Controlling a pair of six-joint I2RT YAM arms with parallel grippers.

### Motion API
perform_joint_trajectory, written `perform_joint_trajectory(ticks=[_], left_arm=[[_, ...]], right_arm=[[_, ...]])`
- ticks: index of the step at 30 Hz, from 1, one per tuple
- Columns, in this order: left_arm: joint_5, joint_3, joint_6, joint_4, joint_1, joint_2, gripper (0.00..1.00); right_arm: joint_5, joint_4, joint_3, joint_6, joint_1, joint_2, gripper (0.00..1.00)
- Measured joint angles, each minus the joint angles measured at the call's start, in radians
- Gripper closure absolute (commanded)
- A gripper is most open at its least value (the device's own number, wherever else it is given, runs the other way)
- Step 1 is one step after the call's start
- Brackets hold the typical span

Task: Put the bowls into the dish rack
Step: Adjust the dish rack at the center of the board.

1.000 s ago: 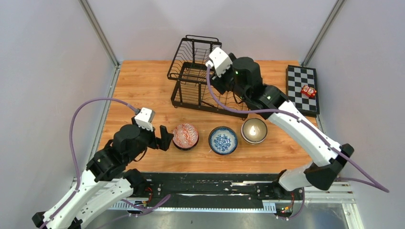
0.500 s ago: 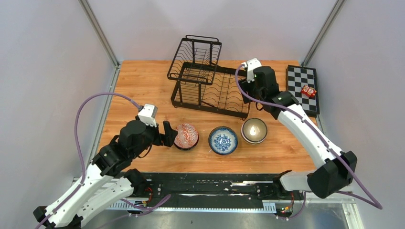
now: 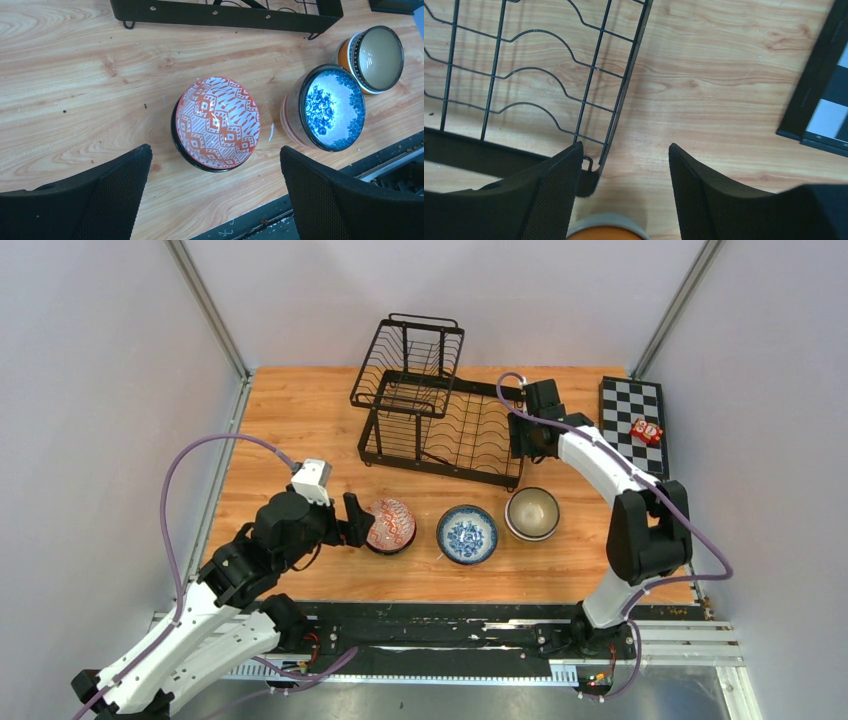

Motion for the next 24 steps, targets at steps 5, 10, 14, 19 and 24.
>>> perform_joint_trajectory(ticks=[5, 10, 14, 19, 24], left_arm=[[0.0, -0.007, -0.003, 0.0, 0.0, -0.022, 0.0], [0.0, -0.017, -0.004, -0.009, 0.0, -0.037, 0.0], [0.0, -0.017, -0.004, -0.008, 0.0, -0.043, 0.0], [0.0, -0.018, -0.003, -0.008, 0.0, -0.043, 0.0], [0.001, -0.023, -0.003, -0.008, 0.0, -0.047, 0.0]], right_arm=[[-0.03, 0.006, 0.03, 0.027, -0.005, 0.081, 0.38], [-0.057, 0.013, 0.032, 0.041, -0.005, 0.091, 0.41], [-0.063, 0.02, 0.032, 0.04, 0.0, 0.089, 0.44], [-0.056, 0.021, 0.03, 0.006, 0.035, 0.055, 0.44], [-0.13, 0.031, 0.013, -0.09, 0.071, -0.029, 0.45]])
